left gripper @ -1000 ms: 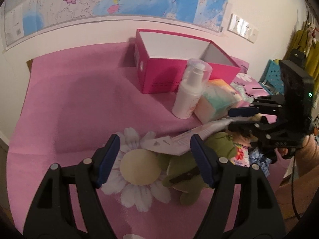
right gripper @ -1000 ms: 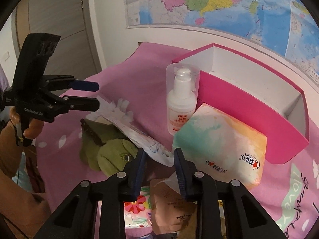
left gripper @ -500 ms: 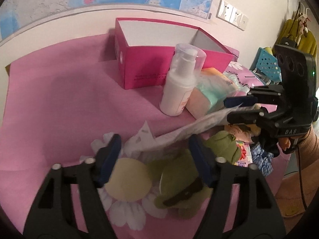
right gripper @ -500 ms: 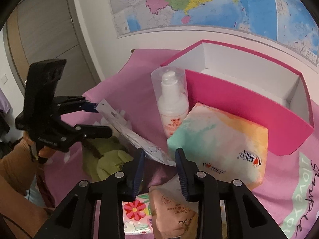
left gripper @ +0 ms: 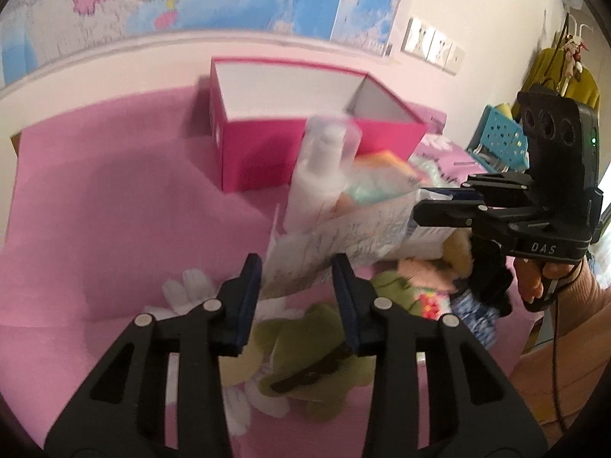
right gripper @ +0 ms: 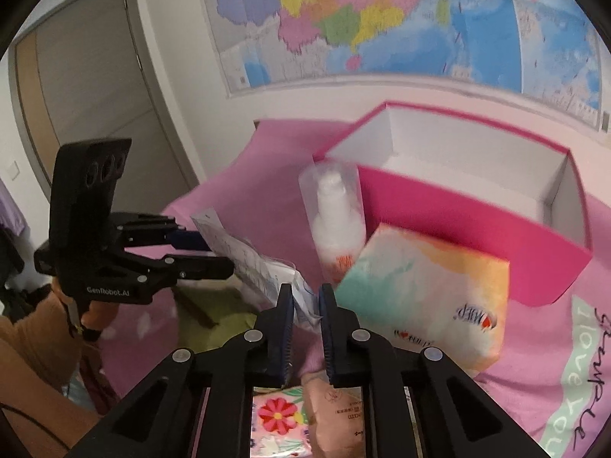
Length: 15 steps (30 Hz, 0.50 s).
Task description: Organize soft objects
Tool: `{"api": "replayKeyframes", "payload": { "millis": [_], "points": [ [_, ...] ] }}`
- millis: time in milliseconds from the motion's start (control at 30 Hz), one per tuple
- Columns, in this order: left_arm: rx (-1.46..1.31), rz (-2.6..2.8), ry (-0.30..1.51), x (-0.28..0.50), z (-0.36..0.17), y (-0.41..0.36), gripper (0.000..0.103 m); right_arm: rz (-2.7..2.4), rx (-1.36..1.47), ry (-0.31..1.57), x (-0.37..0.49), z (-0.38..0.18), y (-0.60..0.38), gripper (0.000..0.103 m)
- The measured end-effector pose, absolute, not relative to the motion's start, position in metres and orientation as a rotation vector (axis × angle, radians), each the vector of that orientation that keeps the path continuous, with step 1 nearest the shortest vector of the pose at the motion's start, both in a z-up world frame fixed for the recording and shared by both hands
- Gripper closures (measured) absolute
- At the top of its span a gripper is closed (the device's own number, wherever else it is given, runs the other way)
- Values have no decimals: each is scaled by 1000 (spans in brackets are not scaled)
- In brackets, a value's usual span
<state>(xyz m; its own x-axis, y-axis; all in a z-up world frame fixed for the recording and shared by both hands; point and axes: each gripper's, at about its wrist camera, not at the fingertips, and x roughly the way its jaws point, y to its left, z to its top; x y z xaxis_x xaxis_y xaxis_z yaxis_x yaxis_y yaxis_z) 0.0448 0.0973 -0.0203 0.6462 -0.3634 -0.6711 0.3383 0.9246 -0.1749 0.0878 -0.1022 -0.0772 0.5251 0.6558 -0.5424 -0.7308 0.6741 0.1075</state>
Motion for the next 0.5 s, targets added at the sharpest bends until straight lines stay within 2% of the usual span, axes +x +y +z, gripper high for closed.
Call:
{"api": "replayKeyframes", "payload": {
  "millis": [300, 500],
  "points": [
    [5, -417, 600, 20, 48, 90, 63, 872, -77, 453, 65, -24, -124, 91],
    [57, -405, 535, 40, 87, 78, 63, 856, -76, 332, 62, 15, -134, 91]
  ]
}}
